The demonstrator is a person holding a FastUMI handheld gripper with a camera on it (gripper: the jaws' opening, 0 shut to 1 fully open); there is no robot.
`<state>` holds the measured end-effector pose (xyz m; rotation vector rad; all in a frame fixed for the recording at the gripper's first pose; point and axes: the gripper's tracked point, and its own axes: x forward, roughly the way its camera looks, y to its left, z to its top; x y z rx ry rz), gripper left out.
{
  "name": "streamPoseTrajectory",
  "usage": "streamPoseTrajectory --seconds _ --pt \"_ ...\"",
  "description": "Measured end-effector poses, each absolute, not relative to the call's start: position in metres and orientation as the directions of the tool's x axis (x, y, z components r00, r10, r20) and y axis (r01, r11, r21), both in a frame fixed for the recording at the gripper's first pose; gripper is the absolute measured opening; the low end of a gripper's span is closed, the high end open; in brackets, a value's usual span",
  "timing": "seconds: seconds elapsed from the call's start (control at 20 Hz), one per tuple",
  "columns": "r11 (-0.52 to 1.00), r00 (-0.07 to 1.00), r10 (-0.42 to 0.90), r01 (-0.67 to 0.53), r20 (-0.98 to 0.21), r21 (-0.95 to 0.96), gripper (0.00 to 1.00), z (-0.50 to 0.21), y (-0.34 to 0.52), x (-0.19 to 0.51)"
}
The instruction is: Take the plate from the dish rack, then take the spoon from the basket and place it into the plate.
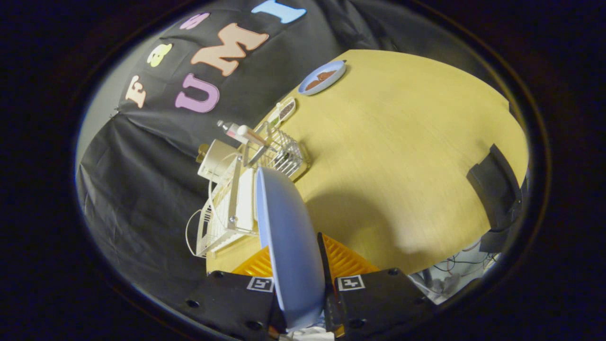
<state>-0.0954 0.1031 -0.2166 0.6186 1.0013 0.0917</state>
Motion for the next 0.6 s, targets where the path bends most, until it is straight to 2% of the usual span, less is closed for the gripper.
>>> streamPoseTrajectory --seconds 0.6 --pt "0.77 0.531 0.403 0.243 -0.745 0.59 0.34 -0.242 0.106 -0.057"
